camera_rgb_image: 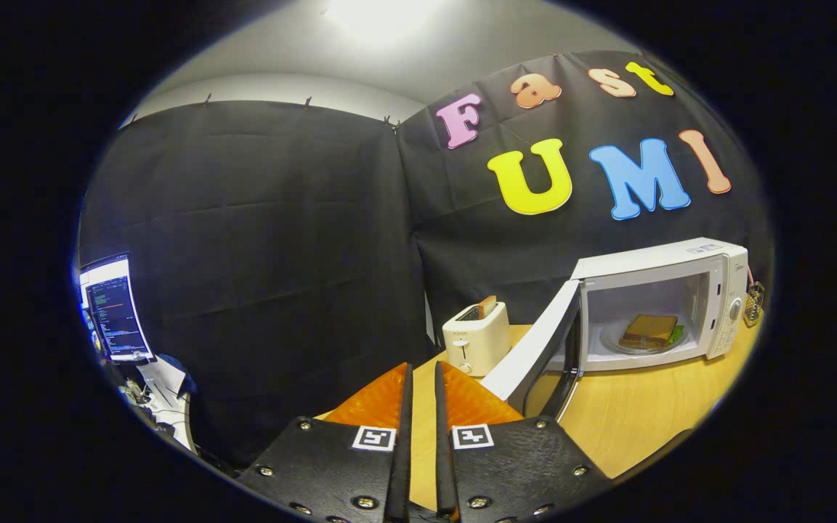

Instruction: Open the microwave, put the food inside, and close the microwave door.

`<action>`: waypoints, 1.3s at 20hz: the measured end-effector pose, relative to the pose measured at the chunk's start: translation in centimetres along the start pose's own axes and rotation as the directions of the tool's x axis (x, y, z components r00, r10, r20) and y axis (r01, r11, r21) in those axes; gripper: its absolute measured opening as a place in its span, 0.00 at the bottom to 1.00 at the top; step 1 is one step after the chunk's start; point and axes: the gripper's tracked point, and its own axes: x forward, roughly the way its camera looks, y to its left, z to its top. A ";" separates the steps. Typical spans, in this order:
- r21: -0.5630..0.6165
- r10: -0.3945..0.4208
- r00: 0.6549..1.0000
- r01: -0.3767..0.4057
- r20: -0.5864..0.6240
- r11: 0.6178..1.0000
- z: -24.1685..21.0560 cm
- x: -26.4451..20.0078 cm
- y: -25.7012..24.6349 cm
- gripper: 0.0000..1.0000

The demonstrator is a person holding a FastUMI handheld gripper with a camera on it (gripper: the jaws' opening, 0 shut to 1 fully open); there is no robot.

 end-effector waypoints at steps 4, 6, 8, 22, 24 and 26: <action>0.033 -0.008 0.999 0.010 -0.046 0.999 -2.2 1.8 -0.2 0.07; 0.025 -0.040 0.999 0.041 -0.023 0.999 -1.7 0.9 -1.1 0.07; 0.002 -0.080 0.997 0.080 -0.003 0.997 -1.3 0.1 -2.4 0.07; 0.082 -0.343 0.938 0.338 0.057 0.938 1.3 -7.3 -18.2 0.12; 0.091 -0.370 0.927 0.365 0.056 0.927 1.4 -7.8 -20.1 0.12; 0.093 -0.405 0.912 0.398 0.065 0.912 1.8 -8.5 -22.0 0.12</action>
